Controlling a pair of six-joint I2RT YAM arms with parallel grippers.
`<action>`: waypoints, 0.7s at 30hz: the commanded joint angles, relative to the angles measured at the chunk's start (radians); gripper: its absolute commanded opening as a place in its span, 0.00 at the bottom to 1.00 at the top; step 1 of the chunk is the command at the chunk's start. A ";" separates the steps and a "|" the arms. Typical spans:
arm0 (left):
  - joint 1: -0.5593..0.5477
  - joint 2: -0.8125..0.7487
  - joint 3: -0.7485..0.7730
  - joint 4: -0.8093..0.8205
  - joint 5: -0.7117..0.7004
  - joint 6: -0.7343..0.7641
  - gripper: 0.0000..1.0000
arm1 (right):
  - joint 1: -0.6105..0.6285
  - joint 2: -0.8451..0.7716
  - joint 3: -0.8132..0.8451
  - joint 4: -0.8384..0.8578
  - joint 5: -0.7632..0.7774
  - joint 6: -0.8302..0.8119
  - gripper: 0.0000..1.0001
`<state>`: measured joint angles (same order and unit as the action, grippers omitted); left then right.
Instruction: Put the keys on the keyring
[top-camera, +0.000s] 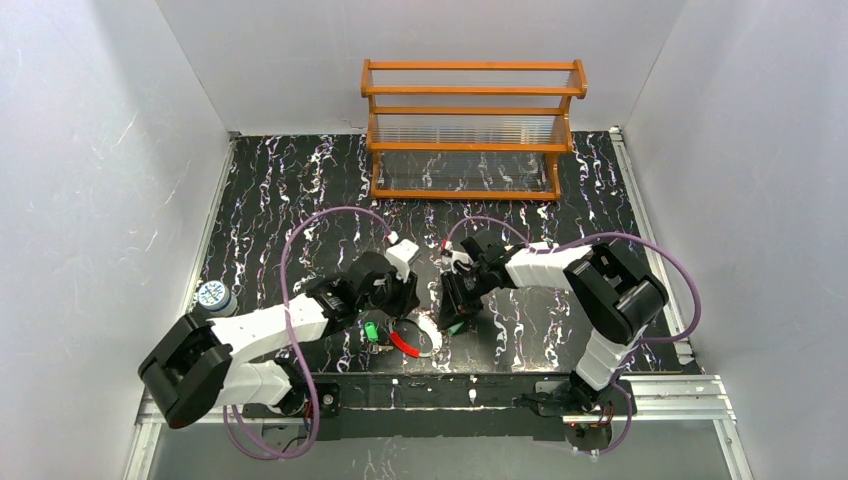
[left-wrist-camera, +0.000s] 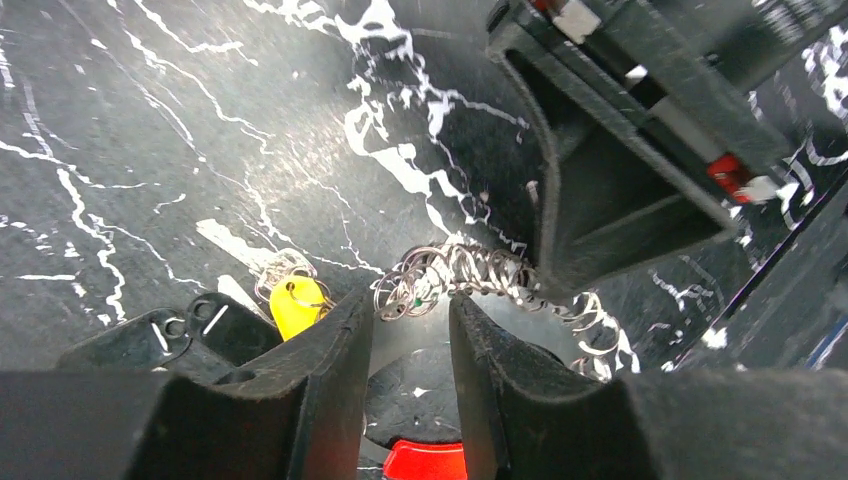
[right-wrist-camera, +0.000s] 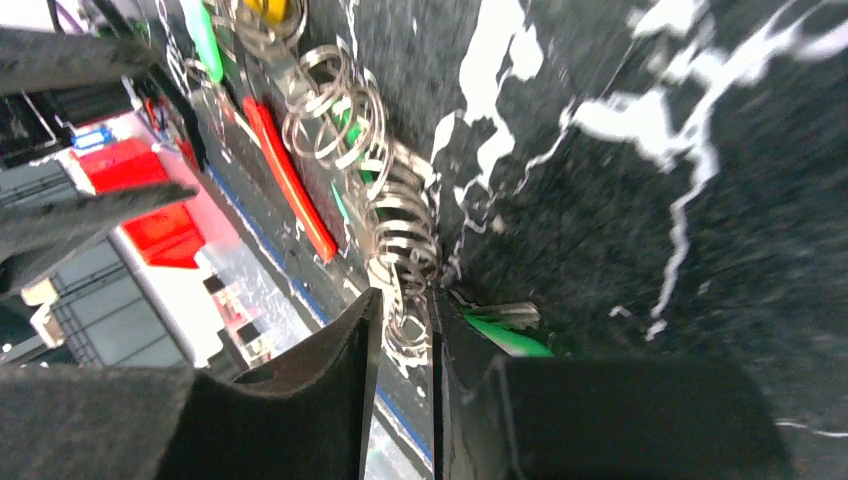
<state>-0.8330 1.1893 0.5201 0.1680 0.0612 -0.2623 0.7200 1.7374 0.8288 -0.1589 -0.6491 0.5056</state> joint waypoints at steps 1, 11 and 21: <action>0.002 0.065 0.063 -0.037 0.103 0.120 0.31 | 0.018 -0.037 -0.059 0.023 -0.047 0.034 0.31; -0.004 0.085 0.125 -0.124 0.092 0.169 0.29 | 0.018 -0.096 0.032 -0.054 0.108 -0.043 0.31; -0.006 -0.094 0.046 -0.125 -0.084 0.004 0.28 | 0.025 -0.020 0.217 -0.061 0.161 -0.113 0.26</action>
<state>-0.8337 1.1858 0.6071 0.0631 0.0723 -0.1764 0.7353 1.6806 0.9680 -0.2146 -0.5014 0.4381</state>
